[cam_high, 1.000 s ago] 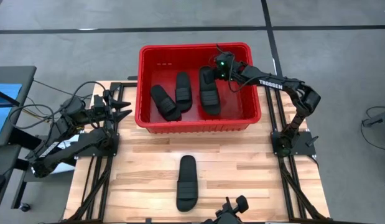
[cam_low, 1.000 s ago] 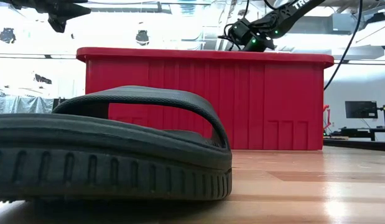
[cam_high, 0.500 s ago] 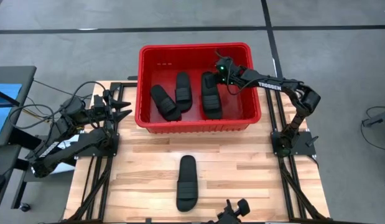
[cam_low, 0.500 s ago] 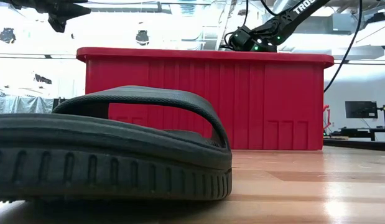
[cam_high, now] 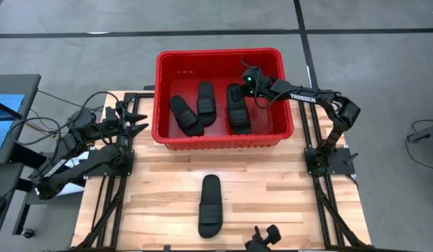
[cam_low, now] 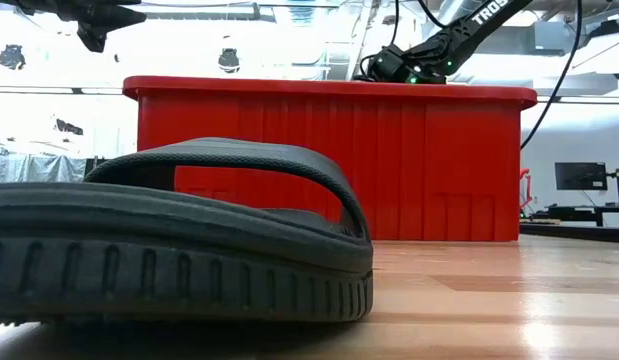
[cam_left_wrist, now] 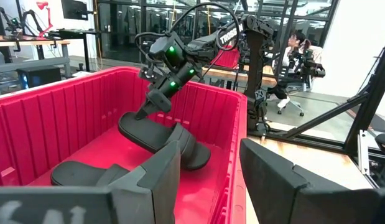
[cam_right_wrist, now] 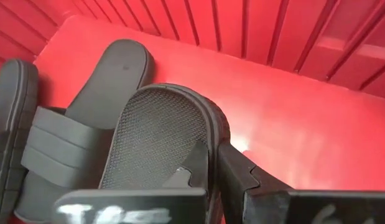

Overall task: Pick and place slides into bin
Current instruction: Put the black slide into the red container

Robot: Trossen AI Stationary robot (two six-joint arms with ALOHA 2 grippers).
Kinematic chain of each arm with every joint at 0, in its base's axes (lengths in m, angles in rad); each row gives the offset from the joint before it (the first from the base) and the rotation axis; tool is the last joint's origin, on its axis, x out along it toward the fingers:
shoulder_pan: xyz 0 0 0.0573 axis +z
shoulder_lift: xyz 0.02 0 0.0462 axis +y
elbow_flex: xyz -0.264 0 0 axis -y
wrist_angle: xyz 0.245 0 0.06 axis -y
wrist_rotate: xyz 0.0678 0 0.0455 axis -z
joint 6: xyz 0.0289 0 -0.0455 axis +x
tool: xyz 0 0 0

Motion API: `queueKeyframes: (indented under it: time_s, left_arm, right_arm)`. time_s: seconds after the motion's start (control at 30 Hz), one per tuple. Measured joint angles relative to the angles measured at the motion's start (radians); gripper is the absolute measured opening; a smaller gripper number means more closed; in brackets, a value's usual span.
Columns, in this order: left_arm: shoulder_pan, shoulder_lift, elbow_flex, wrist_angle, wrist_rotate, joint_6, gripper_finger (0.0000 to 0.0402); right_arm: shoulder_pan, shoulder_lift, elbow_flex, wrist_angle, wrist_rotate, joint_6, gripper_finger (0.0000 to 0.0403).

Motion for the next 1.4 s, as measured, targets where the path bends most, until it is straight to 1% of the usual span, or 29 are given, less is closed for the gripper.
queueKeyframes:
  time_s: [0.87,1.4]
  left_arm:
    - [0.0,0.0,0.0,0.0,-0.006,0.006,0.0157]
    - [0.0,0.0,0.0,0.0,-0.008,0.006,0.0157]
  right_arm:
    - [0.014,0.0,0.0,-0.001,-0.005,-0.02,0.0001]
    - [0.02,0.001,0.001,0.021,-0.004,0.005,0.0001]
